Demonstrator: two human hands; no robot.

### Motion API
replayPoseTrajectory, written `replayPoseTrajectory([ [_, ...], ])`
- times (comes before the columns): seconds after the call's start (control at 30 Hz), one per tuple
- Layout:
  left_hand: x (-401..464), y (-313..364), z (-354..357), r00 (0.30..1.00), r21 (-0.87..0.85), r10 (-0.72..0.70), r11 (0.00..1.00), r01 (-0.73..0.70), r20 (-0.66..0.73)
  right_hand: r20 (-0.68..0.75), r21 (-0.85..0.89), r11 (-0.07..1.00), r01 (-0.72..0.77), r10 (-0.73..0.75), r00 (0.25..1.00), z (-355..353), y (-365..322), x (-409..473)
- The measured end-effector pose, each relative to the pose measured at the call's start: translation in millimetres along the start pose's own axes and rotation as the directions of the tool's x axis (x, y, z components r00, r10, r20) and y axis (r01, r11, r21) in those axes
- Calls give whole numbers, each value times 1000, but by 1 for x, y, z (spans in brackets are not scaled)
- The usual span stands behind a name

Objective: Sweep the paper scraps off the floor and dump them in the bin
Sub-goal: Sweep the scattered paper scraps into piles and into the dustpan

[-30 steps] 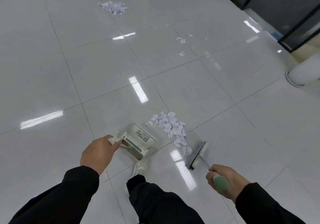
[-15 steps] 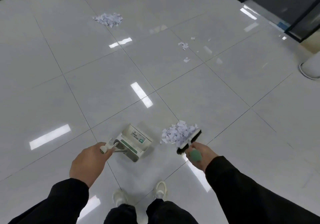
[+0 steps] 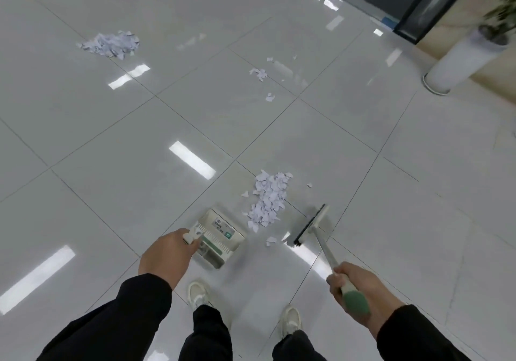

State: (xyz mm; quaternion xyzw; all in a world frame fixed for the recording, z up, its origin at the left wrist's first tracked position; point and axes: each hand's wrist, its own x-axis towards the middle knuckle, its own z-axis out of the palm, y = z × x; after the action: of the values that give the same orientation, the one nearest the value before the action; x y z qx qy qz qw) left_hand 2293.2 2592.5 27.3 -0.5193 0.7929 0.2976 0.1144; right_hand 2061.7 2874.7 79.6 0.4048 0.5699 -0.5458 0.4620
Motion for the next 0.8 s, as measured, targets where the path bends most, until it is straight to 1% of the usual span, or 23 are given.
replayPoseTrajectory([
  [0.07, 15, -2, -12, 999, -4, 31, 1000, -31, 13, -9, 22, 999, -31, 31, 999, 10, 18, -4],
  [0.13, 38, -20, -36, 998, -4, 49, 999, -49, 40, -29, 65, 996, -63, 65, 997, 41, 47, 1],
  [0.17, 39, -20, -38, 998, -6, 53, 999, -53, 42, -37, 73, 994, -77, 80, 996, 44, 56, 5],
  [0.2, 48, -31, -48, 997, -7, 50, 999, -50, 50, -22, 76, 992, -100, 102, 995, 63, 68, 9],
  [0.27, 50, -37, -54, 995, 0, 67, 998, -68, 73, -26, 49, 994, -99, 101, 995, 83, 85, 16],
  [0.33, 58, -51, -67, 996, -1, 52, 999, -52, 74, -14, -23, 997, -78, 78, 997, 126, 95, 27],
  [0.37, 57, -49, -68, 996, 6, 59, 998, -59, 69, -15, -28, 998, -63, 62, 998, 140, 92, 27],
  [0.4, 61, -59, -73, 997, 29, 53, 998, -55, 61, -4, -20, 997, -79, 79, 997, 163, 94, 32],
  [0.53, 63, -79, -82, 997, 61, 49, 997, -52, 62, 85, 92, 993, -78, 70, 994, 218, 75, 45],
  [0.63, 65, -86, -88, 997, 65, 64, 996, -66, 46, 166, 216, 974, -62, 26, 986, 247, 46, 58],
  [0.7, 68, -90, -90, 996, 86, 80, 993, -84, 51, 182, 314, 948, -54, -4, 983, 260, 26, 64],
  [0.8, 72, -95, -92, 996, 84, 79, 993, -82, 44, 207, 390, 920, -39, -46, 977, 265, 4, 66],
])
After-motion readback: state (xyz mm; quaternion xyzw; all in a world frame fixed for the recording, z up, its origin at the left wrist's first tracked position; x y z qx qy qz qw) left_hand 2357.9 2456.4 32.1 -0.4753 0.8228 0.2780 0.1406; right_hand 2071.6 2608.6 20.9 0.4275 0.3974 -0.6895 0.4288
